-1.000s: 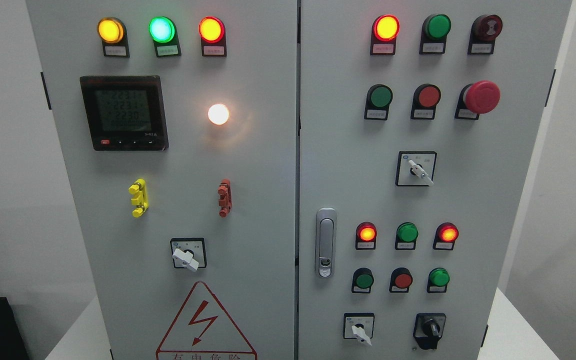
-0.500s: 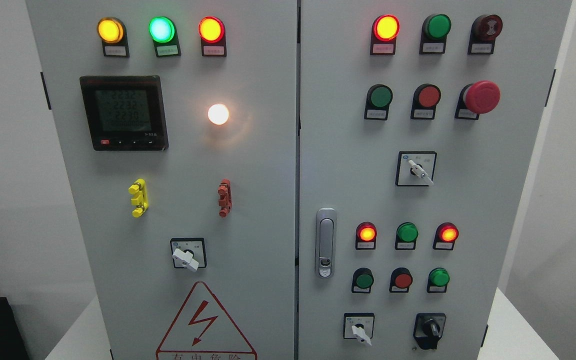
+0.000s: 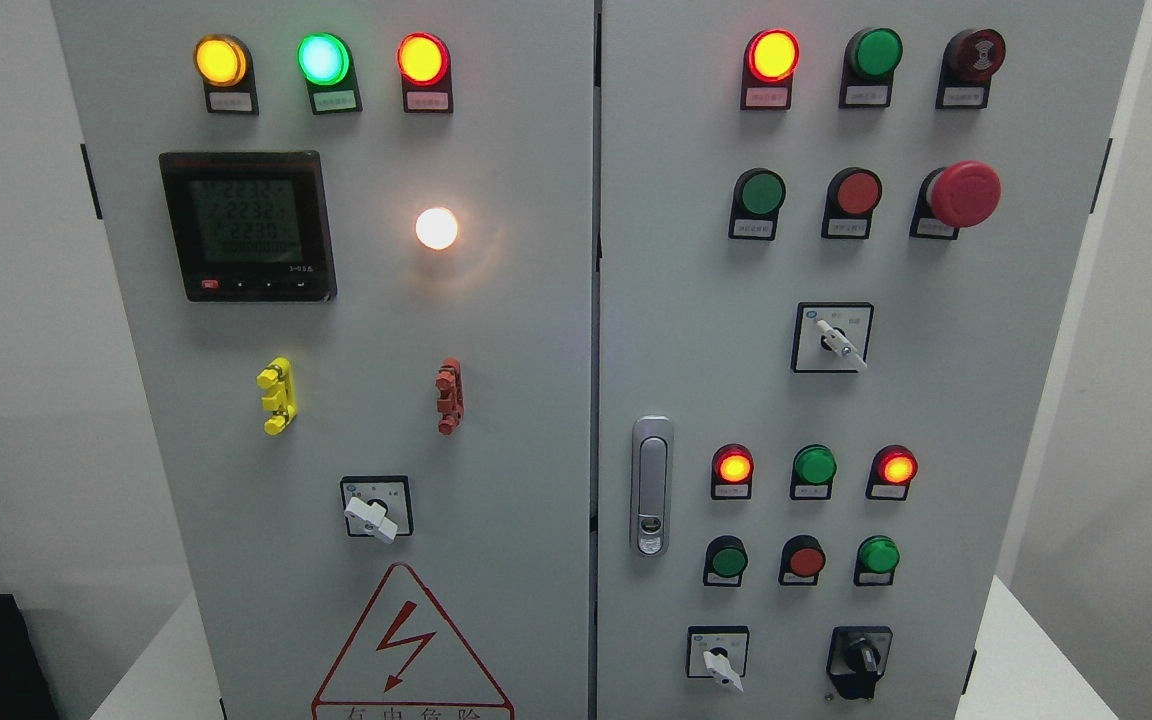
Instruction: Trip black knob to open circuit
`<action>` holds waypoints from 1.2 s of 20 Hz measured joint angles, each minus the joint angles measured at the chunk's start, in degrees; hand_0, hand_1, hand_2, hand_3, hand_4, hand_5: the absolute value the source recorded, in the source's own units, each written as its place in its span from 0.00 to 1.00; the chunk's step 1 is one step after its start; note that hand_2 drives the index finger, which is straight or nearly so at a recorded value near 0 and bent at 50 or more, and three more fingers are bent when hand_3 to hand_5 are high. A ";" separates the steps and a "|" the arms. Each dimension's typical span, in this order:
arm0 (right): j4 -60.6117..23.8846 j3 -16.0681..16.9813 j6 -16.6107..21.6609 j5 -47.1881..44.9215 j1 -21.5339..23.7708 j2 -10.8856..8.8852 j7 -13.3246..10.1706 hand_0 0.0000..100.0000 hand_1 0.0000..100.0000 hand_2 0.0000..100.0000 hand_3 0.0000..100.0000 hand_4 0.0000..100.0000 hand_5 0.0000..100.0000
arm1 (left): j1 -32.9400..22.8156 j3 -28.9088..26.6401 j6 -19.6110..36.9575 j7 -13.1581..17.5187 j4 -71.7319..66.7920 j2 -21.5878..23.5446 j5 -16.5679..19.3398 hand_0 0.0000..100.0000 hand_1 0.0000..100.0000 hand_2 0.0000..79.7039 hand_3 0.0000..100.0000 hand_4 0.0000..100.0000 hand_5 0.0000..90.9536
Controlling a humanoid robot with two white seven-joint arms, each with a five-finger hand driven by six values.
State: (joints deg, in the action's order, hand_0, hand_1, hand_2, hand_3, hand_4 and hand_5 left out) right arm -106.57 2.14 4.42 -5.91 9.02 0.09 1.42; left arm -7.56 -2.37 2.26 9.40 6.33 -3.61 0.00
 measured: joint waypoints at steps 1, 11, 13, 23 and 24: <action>0.00 0.00 -0.36 0.00 -0.16 0.00 -0.12 0.00 0.00 0.00 1.00 0.93 0.89 | 0.00 0.00 0.00 0.00 0.00 0.01 0.00 0.12 0.39 0.00 0.00 0.00 0.00; 0.11 -0.01 -2.27 0.00 -2.16 -0.06 0.14 0.00 0.00 0.00 1.00 0.98 0.95 | 0.00 0.00 0.23 0.00 0.00 0.01 0.00 0.12 0.39 0.00 0.00 0.00 0.00; 0.25 -0.10 -2.43 0.00 -2.61 -0.07 0.15 0.00 0.00 0.00 1.00 0.98 0.96 | 0.00 0.00 0.23 0.00 0.00 0.01 0.00 0.12 0.39 0.00 0.00 0.00 0.00; 1.23 -1.32 -3.07 0.00 -4.34 -0.09 0.17 0.00 0.00 0.00 1.00 0.99 0.96 | 0.00 0.00 0.00 0.00 0.00 0.01 0.00 0.12 0.39 0.00 0.00 0.00 0.00; 1.35 -1.38 -3.07 -0.01 -4.45 -0.09 0.17 0.00 0.00 0.00 1.00 0.99 0.96 | 0.00 0.00 0.00 0.00 0.00 0.01 0.00 0.12 0.39 0.00 0.00 0.00 0.00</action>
State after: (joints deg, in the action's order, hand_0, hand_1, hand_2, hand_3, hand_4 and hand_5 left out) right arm -105.22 0.75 1.35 -5.92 4.58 0.01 1.60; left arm -7.56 -2.37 2.26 9.40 6.33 -3.60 0.00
